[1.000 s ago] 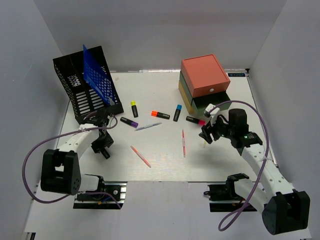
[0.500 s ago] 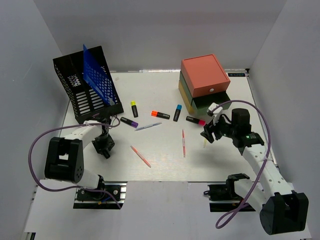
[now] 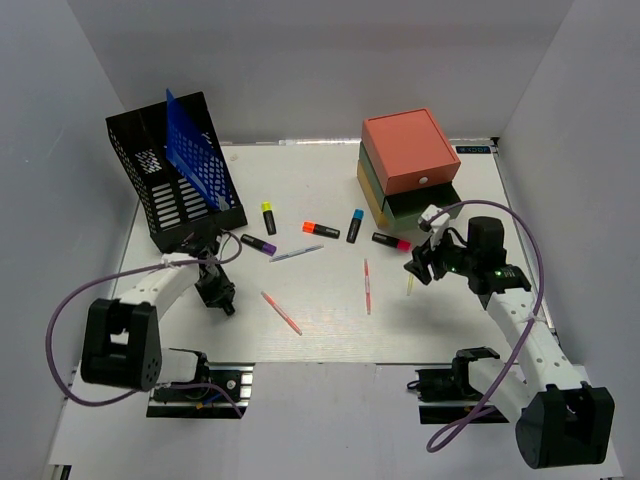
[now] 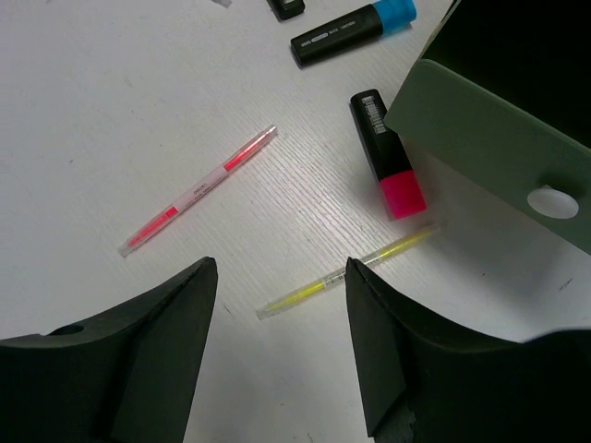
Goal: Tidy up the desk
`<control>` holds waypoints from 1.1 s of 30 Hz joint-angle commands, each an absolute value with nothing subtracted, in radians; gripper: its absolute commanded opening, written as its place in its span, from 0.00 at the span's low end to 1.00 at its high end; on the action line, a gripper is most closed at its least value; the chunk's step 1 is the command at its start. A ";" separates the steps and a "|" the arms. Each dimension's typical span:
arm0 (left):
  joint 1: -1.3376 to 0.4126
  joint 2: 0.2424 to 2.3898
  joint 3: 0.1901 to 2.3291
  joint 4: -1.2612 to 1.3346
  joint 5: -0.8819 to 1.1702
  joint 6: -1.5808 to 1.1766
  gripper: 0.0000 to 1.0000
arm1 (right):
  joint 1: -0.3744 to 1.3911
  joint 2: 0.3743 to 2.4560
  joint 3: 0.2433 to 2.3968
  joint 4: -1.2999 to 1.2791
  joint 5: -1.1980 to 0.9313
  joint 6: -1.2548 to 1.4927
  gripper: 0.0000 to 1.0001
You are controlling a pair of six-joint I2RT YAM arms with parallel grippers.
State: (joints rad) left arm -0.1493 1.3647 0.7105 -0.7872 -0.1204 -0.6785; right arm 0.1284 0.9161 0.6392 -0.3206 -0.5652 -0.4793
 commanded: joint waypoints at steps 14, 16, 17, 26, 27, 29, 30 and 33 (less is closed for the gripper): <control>-0.163 0.930 0.749 -0.402 0.642 -0.393 0.00 | 0.094 0.891 0.744 -0.307 -0.643 -0.310 0.00; -0.172 0.949 0.770 -0.281 0.686 -0.409 0.00 | 0.089 0.900 0.753 -0.281 -0.632 -0.226 0.00; -0.184 0.957 0.779 -0.241 0.692 -0.419 0.00 | 0.083 0.902 0.758 -0.275 -0.634 -0.204 0.00; -0.353 1.258 1.003 0.055 0.697 -0.434 0.00 | 0.025 0.888 0.727 -0.192 -0.502 -0.011 0.00; -0.377 1.288 1.061 0.063 0.686 -0.405 0.00 | 0.020 0.891 0.723 -0.195 -0.503 -0.011 0.00; -0.454 1.385 1.127 0.055 0.649 -0.371 0.00 | 0.012 0.896 0.719 -0.199 -0.505 -0.012 0.00; -0.480 1.417 1.188 0.058 0.644 -0.327 0.00 | -0.018 0.893 0.715 -0.198 -0.505 -0.012 0.00; -0.572 1.541 1.287 0.051 0.604 -0.237 0.01 | -0.035 0.888 0.703 -0.186 -0.497 -0.021 0.00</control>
